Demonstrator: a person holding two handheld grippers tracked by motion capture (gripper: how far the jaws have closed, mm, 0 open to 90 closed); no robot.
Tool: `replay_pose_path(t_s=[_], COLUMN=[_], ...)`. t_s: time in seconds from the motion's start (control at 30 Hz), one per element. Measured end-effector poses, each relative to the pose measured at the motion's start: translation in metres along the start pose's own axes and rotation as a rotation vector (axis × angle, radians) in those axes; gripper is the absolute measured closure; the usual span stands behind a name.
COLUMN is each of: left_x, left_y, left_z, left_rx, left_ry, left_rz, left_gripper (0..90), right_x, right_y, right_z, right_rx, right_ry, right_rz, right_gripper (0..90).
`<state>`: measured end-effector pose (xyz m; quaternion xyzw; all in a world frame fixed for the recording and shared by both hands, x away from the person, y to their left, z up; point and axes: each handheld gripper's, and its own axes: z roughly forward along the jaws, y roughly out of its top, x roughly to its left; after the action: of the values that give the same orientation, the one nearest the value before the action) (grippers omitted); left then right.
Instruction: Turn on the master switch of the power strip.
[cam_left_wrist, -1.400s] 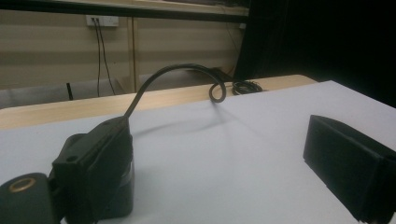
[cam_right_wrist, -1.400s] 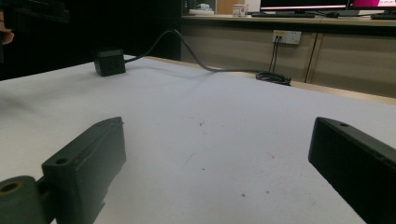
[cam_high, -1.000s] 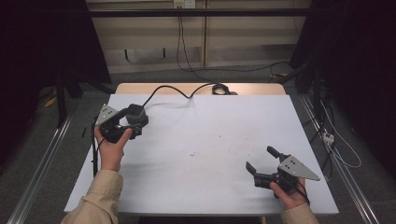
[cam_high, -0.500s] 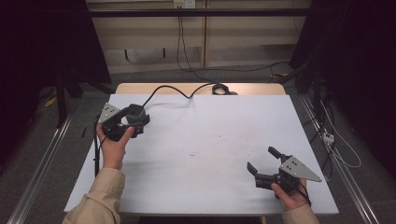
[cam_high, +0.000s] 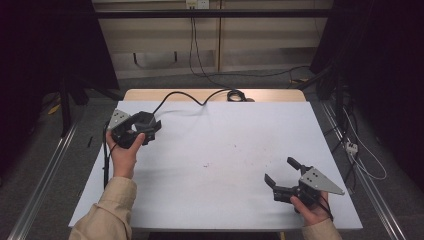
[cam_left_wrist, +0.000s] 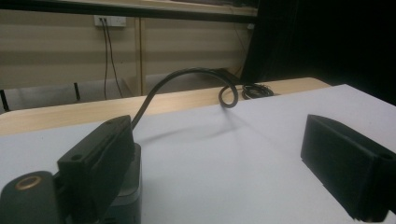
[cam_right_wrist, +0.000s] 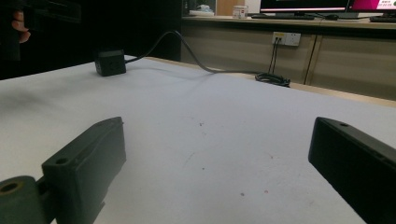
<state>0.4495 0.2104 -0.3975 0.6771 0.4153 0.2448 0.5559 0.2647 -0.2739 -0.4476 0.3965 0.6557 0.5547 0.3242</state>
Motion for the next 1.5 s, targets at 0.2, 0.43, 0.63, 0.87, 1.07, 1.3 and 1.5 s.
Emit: replay_pose_path(t_s=[0.2,0.43,0.63,0.87,1.07,1.3,1.5], left_x=[0.003,0.005,0.008,0.010,0.011,0.014,0.019], left_y=[0.001,0.002,0.002,0.002,0.002,0.001,-0.001], left_z=[0.004,0.008,0.011,0.013,0.013,0.013,0.014], left_rx=[0.000,0.015,0.023,0.018,0.032,0.036,0.041], left_ry=[0.007,0.017,0.026,0.017,0.040,0.056,0.060], left_rz=[0.008,0.022,0.012,0.014,0.053,0.058,0.059], left_gripper=[13.7,19.9,23.5,29.2,36.1,44.8,52.9], right_x=[0.000,0.000,0.000,0.000,0.000,0.000,0.000], right_y=[0.000,0.000,0.000,0.000,0.000,0.000,0.000], right_z=[0.000,-0.001,-0.001,-0.001,-0.001,-0.001,0.000], right_rx=[0.000,-0.002,0.000,0.002,0.003,0.002,0.003], right_ry=[0.001,-0.001,0.000,0.003,0.002,0.002,0.003], right_rz=[0.000,0.000,0.000,-0.001,-0.002,-0.005,-0.006], right_gripper=[3.4,3.5,3.5,3.6,3.8,3.9,3.9])
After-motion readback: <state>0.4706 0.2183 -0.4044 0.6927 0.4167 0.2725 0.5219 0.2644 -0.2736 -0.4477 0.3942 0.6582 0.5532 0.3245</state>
